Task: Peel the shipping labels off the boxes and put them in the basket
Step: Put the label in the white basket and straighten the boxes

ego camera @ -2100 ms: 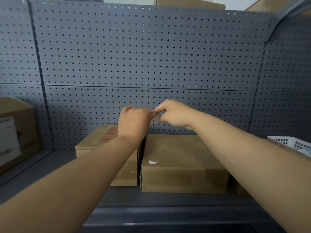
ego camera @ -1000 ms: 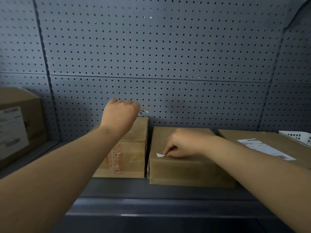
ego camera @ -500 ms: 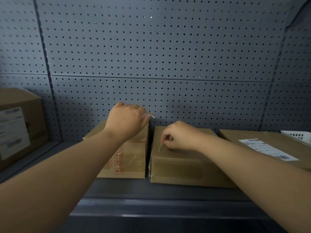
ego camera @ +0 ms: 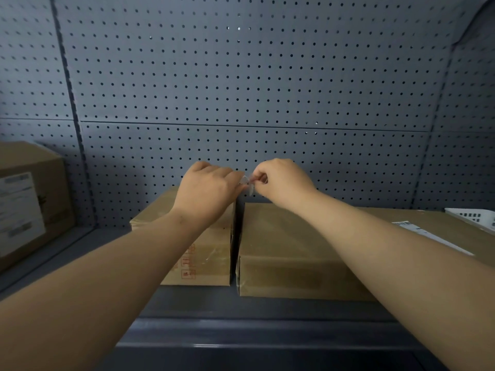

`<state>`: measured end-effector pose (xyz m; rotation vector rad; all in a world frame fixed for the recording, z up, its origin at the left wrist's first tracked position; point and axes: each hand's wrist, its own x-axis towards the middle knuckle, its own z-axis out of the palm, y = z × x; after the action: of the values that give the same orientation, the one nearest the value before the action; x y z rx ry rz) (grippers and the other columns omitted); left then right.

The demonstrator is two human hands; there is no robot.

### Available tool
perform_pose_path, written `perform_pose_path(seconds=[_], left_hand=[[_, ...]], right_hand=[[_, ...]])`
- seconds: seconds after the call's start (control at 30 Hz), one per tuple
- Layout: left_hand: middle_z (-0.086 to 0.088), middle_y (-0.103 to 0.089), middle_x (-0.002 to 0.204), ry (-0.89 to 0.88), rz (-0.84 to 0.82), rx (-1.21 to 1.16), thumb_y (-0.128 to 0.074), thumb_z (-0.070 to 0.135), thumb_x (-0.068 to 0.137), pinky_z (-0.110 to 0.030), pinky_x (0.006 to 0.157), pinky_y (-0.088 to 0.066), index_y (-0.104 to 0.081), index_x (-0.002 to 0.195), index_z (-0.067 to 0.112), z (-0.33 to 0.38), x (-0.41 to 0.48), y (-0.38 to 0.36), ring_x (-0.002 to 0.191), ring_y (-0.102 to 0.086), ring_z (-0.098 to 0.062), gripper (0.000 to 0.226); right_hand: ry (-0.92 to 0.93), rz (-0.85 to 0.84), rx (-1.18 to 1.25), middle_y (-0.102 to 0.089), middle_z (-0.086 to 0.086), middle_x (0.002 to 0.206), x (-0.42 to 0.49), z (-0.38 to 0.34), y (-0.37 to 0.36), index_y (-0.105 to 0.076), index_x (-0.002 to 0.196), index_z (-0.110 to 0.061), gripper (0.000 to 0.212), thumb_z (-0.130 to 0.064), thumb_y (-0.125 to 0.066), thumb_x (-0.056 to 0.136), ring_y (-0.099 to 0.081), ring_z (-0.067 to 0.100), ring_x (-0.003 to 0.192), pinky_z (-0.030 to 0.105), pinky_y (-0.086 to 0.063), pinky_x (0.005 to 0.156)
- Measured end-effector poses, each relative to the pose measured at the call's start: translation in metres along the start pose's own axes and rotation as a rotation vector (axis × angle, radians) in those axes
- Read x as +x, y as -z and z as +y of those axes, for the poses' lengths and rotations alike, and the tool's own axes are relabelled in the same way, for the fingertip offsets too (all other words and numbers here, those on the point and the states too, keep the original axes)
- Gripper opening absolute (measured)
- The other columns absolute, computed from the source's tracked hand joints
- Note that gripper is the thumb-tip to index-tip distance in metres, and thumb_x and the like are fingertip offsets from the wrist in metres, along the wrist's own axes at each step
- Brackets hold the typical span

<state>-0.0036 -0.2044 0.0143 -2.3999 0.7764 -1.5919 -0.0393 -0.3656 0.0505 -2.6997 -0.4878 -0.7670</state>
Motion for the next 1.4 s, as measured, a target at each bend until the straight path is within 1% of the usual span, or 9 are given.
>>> perform_pose_path(seconds=[0.23,0.4,0.63,0.83,0.97,1.07,1.17,1.3,1.4], left_hand=[[0.002,-0.071,0.066,-0.013,0.029,-0.096,-0.041,0.037,0.088,-0.031,0.068,-0.045,-0.071,0.093,0.018,0.005,0.001,0.006,0.059,-0.066,-0.023,0.037],[0.001,-0.071,0.062,0.102,0.031,-0.171,-0.055,0.026,0.086,-0.034,0.072,-0.039,-0.071,0.078,0.02,0.008,0.008,0.004,0.059,-0.066,-0.026,0.019],[0.001,-0.056,0.042,0.105,-0.097,-0.065,-0.08,0.009,0.069,-0.028,0.063,-0.046,-0.065,0.06,0.017,0.007,0.014,0.007,0.039,-0.051,-0.024,0.02],[-0.003,-0.061,0.049,0.091,-0.13,-0.077,-0.076,0.0,0.066,-0.033,0.071,-0.047,-0.07,0.067,0.016,-0.002,0.018,0.005,0.047,-0.057,-0.027,0.017],[0.004,-0.053,0.045,0.143,-0.122,-0.119,-0.058,-0.016,0.047,-0.033,0.07,-0.043,-0.059,0.052,0.018,-0.018,0.014,0.004,0.04,-0.043,-0.022,0.034],[0.004,-0.06,0.05,0.19,-0.13,-0.065,-0.056,-0.019,0.044,-0.034,0.074,-0.043,-0.059,0.057,0.02,-0.032,0.007,0.0,0.044,-0.05,-0.022,0.041],[-0.005,-0.06,0.051,0.129,-0.109,-0.056,-0.058,-0.023,0.046,-0.036,0.064,-0.047,-0.065,0.067,0.01,-0.028,0.009,-0.004,0.045,-0.053,-0.026,0.04],[-0.007,-0.06,0.054,0.015,-0.13,-0.024,-0.066,-0.022,0.042,-0.031,0.05,-0.045,-0.065,0.069,0.007,-0.017,0.01,-0.019,0.044,-0.056,-0.026,0.04],[-0.008,-0.061,0.055,-0.012,-0.165,-0.025,-0.069,-0.02,0.036,-0.031,0.048,-0.047,-0.065,0.069,0.007,-0.015,0.007,-0.024,0.046,-0.058,-0.027,0.042]], right_hand=[[0.044,-0.081,0.036,-0.07,0.005,0.093,0.002,0.002,0.005,-0.071,0.095,-0.015,0.018,-0.014,-0.053,0.092,-0.063,0.025,0.081,0.036,-0.052,0.071],[-0.019,-0.06,0.278,-0.068,0.009,0.085,0.004,0.005,-0.002,-0.072,0.094,-0.013,0.016,-0.015,-0.056,0.093,-0.048,0.015,0.064,0.023,-0.035,0.054],[-0.16,-0.127,0.595,-0.072,0.002,0.111,0.004,0.006,-0.005,-0.074,0.106,-0.016,0.021,-0.014,-0.063,0.089,-0.06,0.013,0.099,0.023,-0.042,0.084],[-0.256,-0.266,0.903,-0.072,0.008,0.106,0.007,0.014,-0.006,-0.068,0.115,-0.011,0.026,-0.012,-0.061,0.09,-0.063,0.013,0.089,0.027,-0.048,0.085],[-0.334,-0.3,1.101,-0.072,0.002,0.089,0.011,0.03,-0.005,-0.069,0.099,-0.01,0.013,-0.014,-0.059,0.091,-0.065,0.012,0.078,0.028,-0.052,0.083],[-0.392,-0.378,0.546,-0.071,0.006,0.088,0.014,0.048,-0.021,-0.07,0.098,-0.007,0.015,-0.014,-0.057,0.092,-0.064,0.015,0.071,0.025,-0.052,0.066],[-0.349,-0.507,-0.122,-0.064,0.01,0.092,0.014,0.047,-0.055,-0.067,0.101,-0.003,0.02,-0.011,-0.052,0.09,-0.061,0.024,0.078,0.03,-0.05,0.066],[-0.143,-0.541,0.002,-0.062,0.014,0.095,0.018,0.02,-0.078,-0.064,0.094,-0.006,0.017,-0.015,-0.049,0.091,-0.059,0.029,0.087,0.036,-0.05,0.077],[-0.225,-0.526,-0.109,-0.054,0.008,0.081,0.032,0.041,-0.078,-0.06,0.092,-0.007,0.017,-0.008,-0.043,0.092,-0.052,0.024,0.08,0.029,-0.044,0.062]])
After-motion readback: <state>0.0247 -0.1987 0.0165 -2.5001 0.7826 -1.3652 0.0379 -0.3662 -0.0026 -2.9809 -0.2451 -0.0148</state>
